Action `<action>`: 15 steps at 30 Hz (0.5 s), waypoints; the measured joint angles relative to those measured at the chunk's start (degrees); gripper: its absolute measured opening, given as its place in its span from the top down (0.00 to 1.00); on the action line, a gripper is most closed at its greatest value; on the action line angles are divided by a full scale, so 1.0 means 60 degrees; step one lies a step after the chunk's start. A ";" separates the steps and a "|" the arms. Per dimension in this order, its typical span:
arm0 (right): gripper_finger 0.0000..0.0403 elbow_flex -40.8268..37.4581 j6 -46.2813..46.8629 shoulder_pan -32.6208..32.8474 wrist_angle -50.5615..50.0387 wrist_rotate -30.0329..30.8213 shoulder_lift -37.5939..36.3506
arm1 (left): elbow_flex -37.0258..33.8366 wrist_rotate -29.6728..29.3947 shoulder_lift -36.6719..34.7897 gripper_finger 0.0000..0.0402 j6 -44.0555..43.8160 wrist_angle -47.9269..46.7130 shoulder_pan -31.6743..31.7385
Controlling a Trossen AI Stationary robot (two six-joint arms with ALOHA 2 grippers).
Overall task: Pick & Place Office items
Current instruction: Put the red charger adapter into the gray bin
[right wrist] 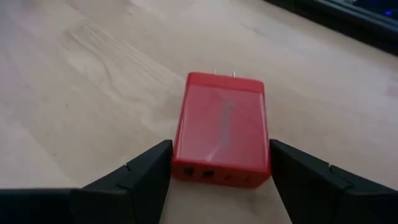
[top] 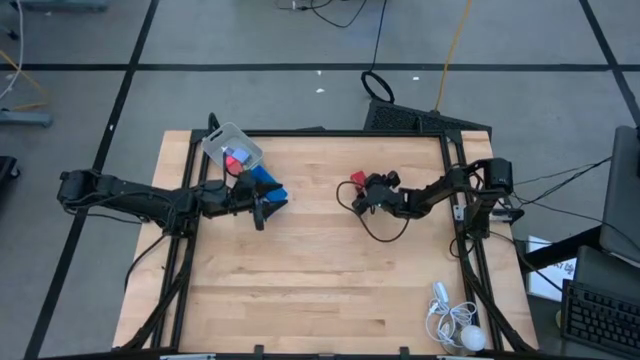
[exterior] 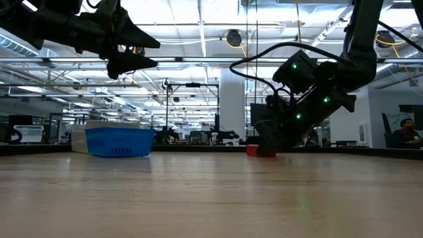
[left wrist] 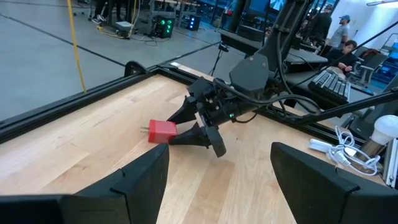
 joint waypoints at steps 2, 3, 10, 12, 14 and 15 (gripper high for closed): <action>0.38 0.0000 -0.0212 -0.0017 0.0118 -0.0004 0.0000 | 0.0000 0.0000 0.0000 0.29 0.0000 0.0033 0.0004; 0.38 0.0000 -0.0299 -0.0039 0.0160 -0.0003 0.0000 | 0.0000 0.0000 0.0000 0.29 0.0003 0.0040 0.0007; 0.38 0.0000 -0.0419 -0.0066 0.0219 -0.0072 0.0000 | 0.0000 -0.0004 -0.0001 0.29 0.0004 0.0069 0.0011; 0.38 0.0000 -0.0437 -0.0087 0.0207 -0.0267 0.0000 | 0.0000 -0.0004 0.0000 0.29 0.0007 0.0068 0.0011; 0.39 0.0000 -0.0511 -0.0109 0.0205 -0.0288 0.0000 | 0.0000 -0.0004 -0.0001 0.29 0.0007 0.0066 0.0011; 0.41 0.0000 -0.0559 -0.0110 0.0208 -0.0288 0.0000 | 0.0000 -0.0004 0.0000 0.29 0.0007 0.0066 0.0011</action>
